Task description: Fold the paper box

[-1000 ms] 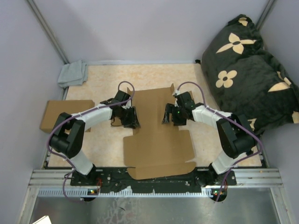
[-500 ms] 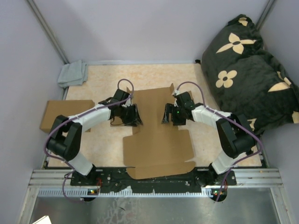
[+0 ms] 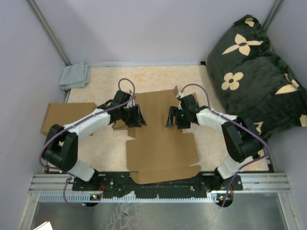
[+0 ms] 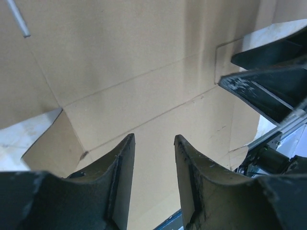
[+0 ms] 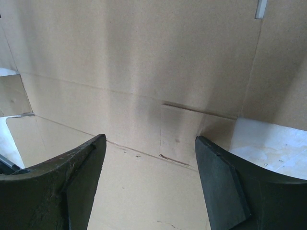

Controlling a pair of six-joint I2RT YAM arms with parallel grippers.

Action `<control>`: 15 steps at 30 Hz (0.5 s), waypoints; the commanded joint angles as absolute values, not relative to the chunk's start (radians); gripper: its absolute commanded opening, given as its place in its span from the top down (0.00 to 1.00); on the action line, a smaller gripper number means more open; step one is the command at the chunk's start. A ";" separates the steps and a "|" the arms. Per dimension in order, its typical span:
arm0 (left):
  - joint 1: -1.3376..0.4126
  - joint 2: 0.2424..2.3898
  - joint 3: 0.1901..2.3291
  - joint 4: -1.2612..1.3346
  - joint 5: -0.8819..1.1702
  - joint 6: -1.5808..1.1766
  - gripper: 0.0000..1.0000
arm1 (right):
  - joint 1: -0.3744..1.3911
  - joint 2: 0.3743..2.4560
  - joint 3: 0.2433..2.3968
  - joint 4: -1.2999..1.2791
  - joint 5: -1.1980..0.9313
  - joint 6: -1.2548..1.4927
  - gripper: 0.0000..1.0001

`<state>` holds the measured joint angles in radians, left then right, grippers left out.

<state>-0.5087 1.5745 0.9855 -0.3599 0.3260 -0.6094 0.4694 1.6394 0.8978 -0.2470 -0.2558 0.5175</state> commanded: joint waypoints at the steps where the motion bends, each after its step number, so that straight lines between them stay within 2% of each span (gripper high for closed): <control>1: -0.513 1.387 0.982 -0.396 0.231 -0.594 0.57 | 0.485 1.690 0.882 -0.273 -0.194 0.504 0.24; 4: -0.512 1.300 0.961 -0.468 0.014 -0.598 0.68 | 0.485 1.698 0.889 -0.273 -0.197 0.505 0.24; 6: -0.496 1.277 0.927 -0.512 -0.104 -0.621 0.83 | 0.485 1.706 0.894 -0.272 -0.199 0.507 0.24; 7: -0.480 1.278 0.912 -0.530 -0.125 -0.627 0.92 | 0.485 1.711 0.898 -0.273 -0.200 0.507 0.24; 9: -0.444 1.299 0.877 -0.560 -0.136 -0.656 1.00 | 0.485 1.715 0.901 -0.272 -0.202 0.506 0.25; 15: -0.429 1.403 0.825 -0.545 -0.061 -0.678 1.00 | 0.485 1.727 0.903 -0.268 -0.205 0.504 0.25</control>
<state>-0.4286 1.3502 0.8501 -0.5110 -0.0719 -0.6518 0.4732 1.6623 0.9218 -0.2462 -0.2569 0.5182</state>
